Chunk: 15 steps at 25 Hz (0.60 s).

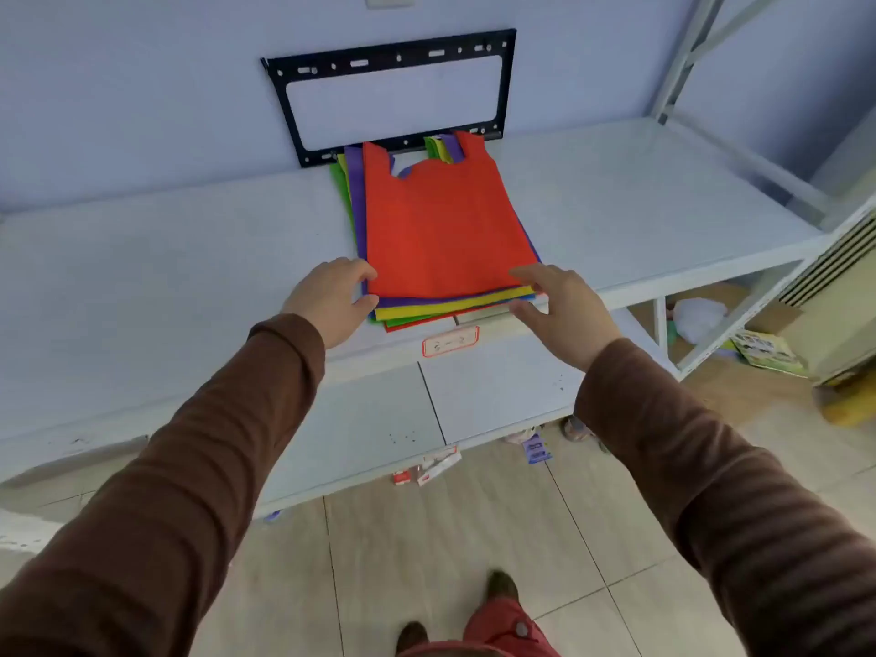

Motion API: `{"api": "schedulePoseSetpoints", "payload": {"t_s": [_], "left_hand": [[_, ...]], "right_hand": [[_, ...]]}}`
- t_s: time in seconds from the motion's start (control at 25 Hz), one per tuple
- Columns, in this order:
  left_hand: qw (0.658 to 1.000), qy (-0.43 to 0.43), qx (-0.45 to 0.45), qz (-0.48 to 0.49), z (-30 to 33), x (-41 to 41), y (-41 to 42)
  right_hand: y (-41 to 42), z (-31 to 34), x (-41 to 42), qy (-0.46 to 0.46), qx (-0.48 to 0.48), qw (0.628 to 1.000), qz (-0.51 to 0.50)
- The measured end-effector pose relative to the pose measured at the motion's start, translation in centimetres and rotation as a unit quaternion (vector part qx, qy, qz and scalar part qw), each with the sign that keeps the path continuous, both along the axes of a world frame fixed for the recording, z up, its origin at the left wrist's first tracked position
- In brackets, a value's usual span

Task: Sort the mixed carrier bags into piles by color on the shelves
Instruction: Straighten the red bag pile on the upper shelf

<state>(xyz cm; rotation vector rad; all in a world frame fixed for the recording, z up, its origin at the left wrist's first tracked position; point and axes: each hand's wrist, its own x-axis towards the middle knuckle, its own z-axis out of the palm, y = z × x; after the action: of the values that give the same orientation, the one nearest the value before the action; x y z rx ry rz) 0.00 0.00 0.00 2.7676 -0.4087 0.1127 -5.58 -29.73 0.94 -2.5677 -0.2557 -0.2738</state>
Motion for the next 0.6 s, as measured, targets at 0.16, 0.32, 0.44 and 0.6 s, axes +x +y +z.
{"api": "schedulePoseSetpoints", "payload": {"t_s": [0.16, 0.32, 0.44, 0.6], "left_hand": [[0.997, -0.004, -0.031, 0.071, -0.2, 5.6, -1.5], [0.982, 0.030, -0.060, 0.178, 0.2, 11.4, -3.1], [0.967, 0.084, -0.037, 0.239, 0.2, 14.7, -4.0], [0.952, 0.157, -0.033, 0.262, -0.6, 16.3, -4.3]], "right_hand": [[-1.7, -0.4, 7.3, 0.040, 0.020, 0.999, -0.012], [-3.1, -1.4, 13.7, 0.058, 0.030, 0.998, -0.002], [-3.5, -1.8, 17.1, 0.089, 0.002, 0.996, -0.002], [-3.8, -2.6, 18.8, 0.170, -0.020, 0.985, 0.008]]}}
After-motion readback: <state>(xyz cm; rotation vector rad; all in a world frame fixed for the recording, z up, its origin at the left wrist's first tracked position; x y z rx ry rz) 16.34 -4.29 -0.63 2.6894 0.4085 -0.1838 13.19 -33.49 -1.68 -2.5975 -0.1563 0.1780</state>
